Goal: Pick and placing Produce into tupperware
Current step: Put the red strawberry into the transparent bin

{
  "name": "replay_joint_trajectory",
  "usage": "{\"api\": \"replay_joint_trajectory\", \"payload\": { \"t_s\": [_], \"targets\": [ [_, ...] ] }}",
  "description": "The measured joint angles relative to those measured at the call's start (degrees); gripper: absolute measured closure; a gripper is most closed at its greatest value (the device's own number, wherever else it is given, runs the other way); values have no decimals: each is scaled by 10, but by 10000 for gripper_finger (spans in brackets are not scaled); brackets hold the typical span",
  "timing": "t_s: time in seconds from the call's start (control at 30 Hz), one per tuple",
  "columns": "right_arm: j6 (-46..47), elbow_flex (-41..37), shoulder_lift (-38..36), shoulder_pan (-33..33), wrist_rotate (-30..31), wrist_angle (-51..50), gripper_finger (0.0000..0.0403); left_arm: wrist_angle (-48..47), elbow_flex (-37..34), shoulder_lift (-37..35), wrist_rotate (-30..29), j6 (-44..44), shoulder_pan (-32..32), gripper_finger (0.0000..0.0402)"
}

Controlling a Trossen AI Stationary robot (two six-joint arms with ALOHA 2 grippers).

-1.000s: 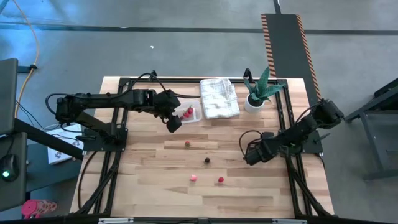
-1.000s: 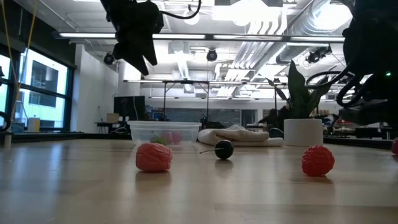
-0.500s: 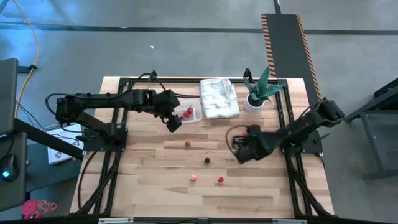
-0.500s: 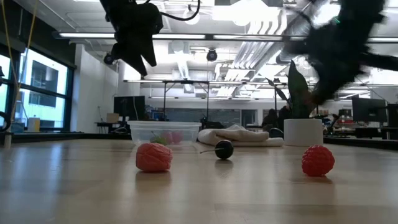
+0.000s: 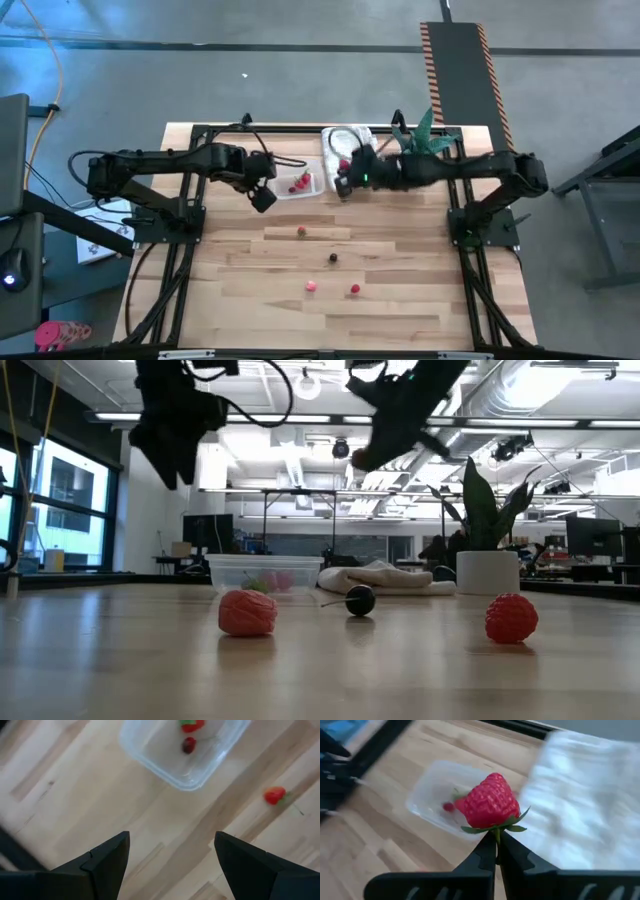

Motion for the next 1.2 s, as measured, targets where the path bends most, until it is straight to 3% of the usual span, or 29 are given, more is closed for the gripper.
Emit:
{"api": "replay_joint_trajectory", "payload": {
  "t_s": [0.23, 0.33, 0.43, 0.57, 0.83, 1.03, 1.2],
  "targets": [
    [-74, -25, 34, -86, -121, 124, 403, -15, 0, -72, -48, -96, -53, 119],
    [-88, -22, 74, -100, -187, 194, 403, -19, 0, -100, -65, -137, -71, 119],
    [-101, 8, 130, -101, -229, 203, 403, -21, 0, -110, -79, -166, -83, 119],
    [-135, 76, 208, -95, -256, 165, 403, -22, 0, -112, -86, -180, -85, 119],
    [-242, 255, 332, -89, -239, -18, 403, -21, 0, -106, -89, -194, -85, 119],
    [-292, 344, 377, -89, -238, -104, 399, -21, 0, -106, -91, -196, -85, 119],
    [-308, 377, 388, -89, -238, -147, 358, -21, 0, -106, -94, -196, -85, 119]
  ]
}}
